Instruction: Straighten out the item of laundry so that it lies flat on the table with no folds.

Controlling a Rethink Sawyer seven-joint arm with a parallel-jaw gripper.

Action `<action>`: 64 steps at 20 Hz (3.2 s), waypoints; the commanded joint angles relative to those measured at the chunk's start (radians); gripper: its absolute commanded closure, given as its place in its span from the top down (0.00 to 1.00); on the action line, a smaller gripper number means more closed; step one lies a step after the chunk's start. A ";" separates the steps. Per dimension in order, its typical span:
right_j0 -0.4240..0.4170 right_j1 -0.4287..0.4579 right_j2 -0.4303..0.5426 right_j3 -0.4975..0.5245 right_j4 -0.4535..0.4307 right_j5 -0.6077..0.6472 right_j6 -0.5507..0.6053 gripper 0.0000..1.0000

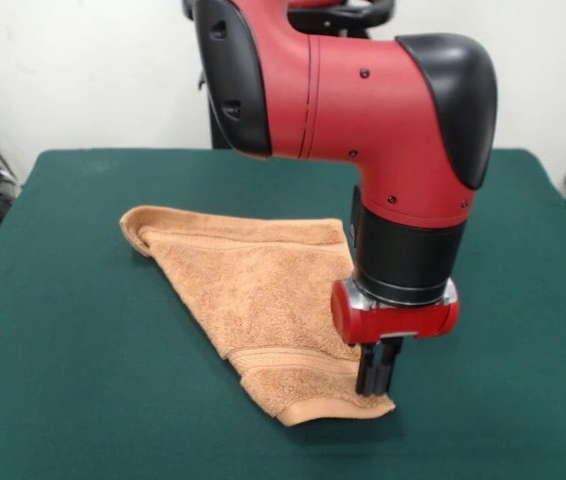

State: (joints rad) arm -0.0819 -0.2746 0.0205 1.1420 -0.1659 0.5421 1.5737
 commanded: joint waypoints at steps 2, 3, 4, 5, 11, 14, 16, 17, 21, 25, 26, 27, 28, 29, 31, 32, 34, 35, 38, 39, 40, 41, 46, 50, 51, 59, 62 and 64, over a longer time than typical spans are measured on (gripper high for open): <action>0.019 0.036 0.031 0.011 0.000 0.103 0.088 0.00; 0.019 0.037 0.031 0.008 0.000 0.106 0.086 0.00; 0.019 0.037 0.032 0.008 0.000 0.105 0.085 0.00; 0.019 0.038 0.033 0.007 0.000 0.105 0.083 0.00; 0.019 0.038 0.033 0.006 -0.001 0.105 0.076 0.00; 0.018 0.038 0.034 0.006 0.000 0.102 0.074 0.00; 0.017 0.039 0.035 0.005 -0.001 0.103 0.072 0.00; 0.018 0.039 0.035 0.006 0.000 0.101 0.073 0.00; 0.020 0.042 0.033 0.003 -0.002 0.109 0.069 0.00; 0.019 0.040 0.036 0.009 -0.003 0.092 0.073 0.00; 0.019 0.040 0.036 0.009 -0.003 0.090 0.074 0.00; 0.019 0.041 0.035 0.009 -0.003 0.084 0.077 0.00; 0.019 0.041 0.037 0.007 -0.002 0.086 0.075 0.00; 0.018 0.042 0.039 0.005 -0.001 0.088 0.074 0.00; 0.021 0.045 0.037 0.003 -0.005 0.084 0.072 0.00; 0.023 0.048 0.031 0.001 -0.006 0.082 0.079 0.00; 0.021 0.046 0.033 0.004 -0.004 0.080 0.081 0.00; 0.022 0.046 0.032 0.003 -0.004 0.083 0.082 0.00; 0.022 0.046 0.033 0.005 -0.002 0.081 0.086 0.00; 0.022 0.046 0.033 0.005 -0.001 0.080 0.088 0.00; 0.022 0.044 0.032 0.008 0.000 0.075 0.091 0.00; 0.021 0.042 0.033 0.013 0.000 0.066 0.095 0.00; 0.019 0.036 0.035 0.026 0.002 0.055 0.099 0.00; 0.018 0.039 0.038 0.028 -0.002 0.049 0.094 0.00; 0.018 0.039 0.038 0.027 -0.003 0.048 0.093 0.00; 0.017 0.010 0.037 0.095 -0.005 -0.042 0.134 1.00; 0.019 0.012 0.035 0.090 -0.004 -0.035 0.136 1.00; 0.019 0.011 0.037 0.088 -0.004 -0.034 0.134 1.00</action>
State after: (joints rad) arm -0.0811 -0.2816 0.0033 1.1488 -0.1703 0.5417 1.5737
